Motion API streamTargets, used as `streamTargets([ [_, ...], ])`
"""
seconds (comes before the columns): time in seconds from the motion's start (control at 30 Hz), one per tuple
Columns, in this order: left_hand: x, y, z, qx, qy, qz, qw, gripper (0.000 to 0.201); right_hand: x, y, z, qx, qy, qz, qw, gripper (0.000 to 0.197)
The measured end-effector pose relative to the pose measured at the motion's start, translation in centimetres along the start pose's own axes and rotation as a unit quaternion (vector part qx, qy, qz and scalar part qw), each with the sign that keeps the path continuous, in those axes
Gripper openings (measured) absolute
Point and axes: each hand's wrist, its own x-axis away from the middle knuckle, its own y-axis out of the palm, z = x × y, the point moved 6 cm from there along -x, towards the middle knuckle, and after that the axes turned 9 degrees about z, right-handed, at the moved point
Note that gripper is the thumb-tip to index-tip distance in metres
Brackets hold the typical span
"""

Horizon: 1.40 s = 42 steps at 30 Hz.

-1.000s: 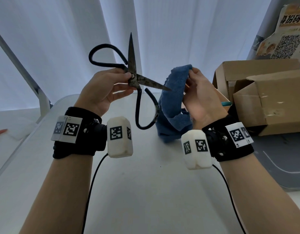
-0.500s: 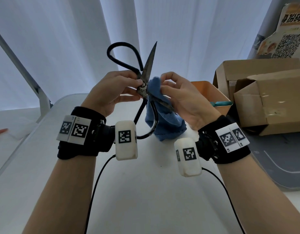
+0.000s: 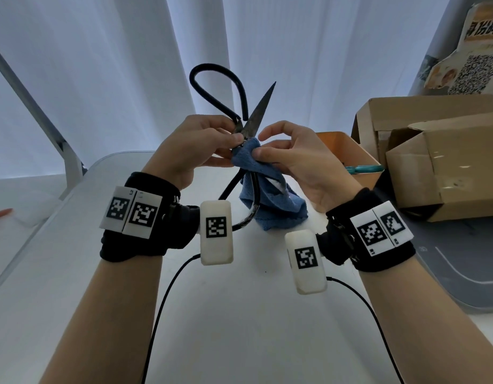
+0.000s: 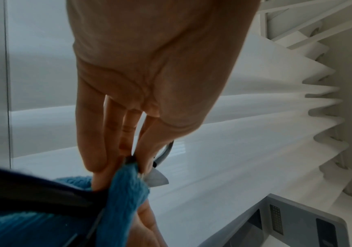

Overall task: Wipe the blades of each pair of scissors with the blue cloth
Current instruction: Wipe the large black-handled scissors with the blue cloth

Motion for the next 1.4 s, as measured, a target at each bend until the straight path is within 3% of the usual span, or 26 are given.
streamTargets([
  [0.13,-0.2,-0.1,-0.4,-0.010,-0.009,0.012,1.000,0.008,0.0,0.1,0.2,0.008,0.010,-0.017,1.000,0.025],
  [0.3,0.0,0.7,-0.3,-0.026,0.009,-0.004,1.000,0.020,-0.1,0.5,0.6,0.051,-0.003,-0.010,0.999,0.032],
  [0.43,-0.1,0.2,-0.3,-0.021,0.010,0.002,1.000,0.020,-0.1,-0.1,0.3,0.021,0.013,-0.013,1.000,0.023],
  [0.63,-0.2,-1.9,-0.5,-0.004,-0.004,0.039,0.999,0.011,-1.3,-2.9,0.7,0.021,-0.010,0.115,0.993,0.013],
  [0.9,-0.2,-2.1,-0.5,-0.003,-0.010,0.035,0.999,0.014,-1.1,-2.4,0.5,0.066,-0.050,0.110,0.990,0.025],
  [1.07,-0.1,-2.3,-0.2,-0.004,-0.008,0.035,0.999,0.020,-0.7,-2.3,-0.4,0.011,-0.060,0.083,0.995,0.024],
  [1.2,0.0,-2.6,-0.2,0.007,-0.009,0.037,0.999,0.017,-0.5,-1.9,-1.1,-0.100,-0.058,0.021,0.993,0.018],
  [1.4,0.2,-3.2,0.2,0.009,-0.006,0.028,1.000,0.011,-0.7,-2.6,-0.7,-0.137,-0.019,0.066,0.988,0.022],
])
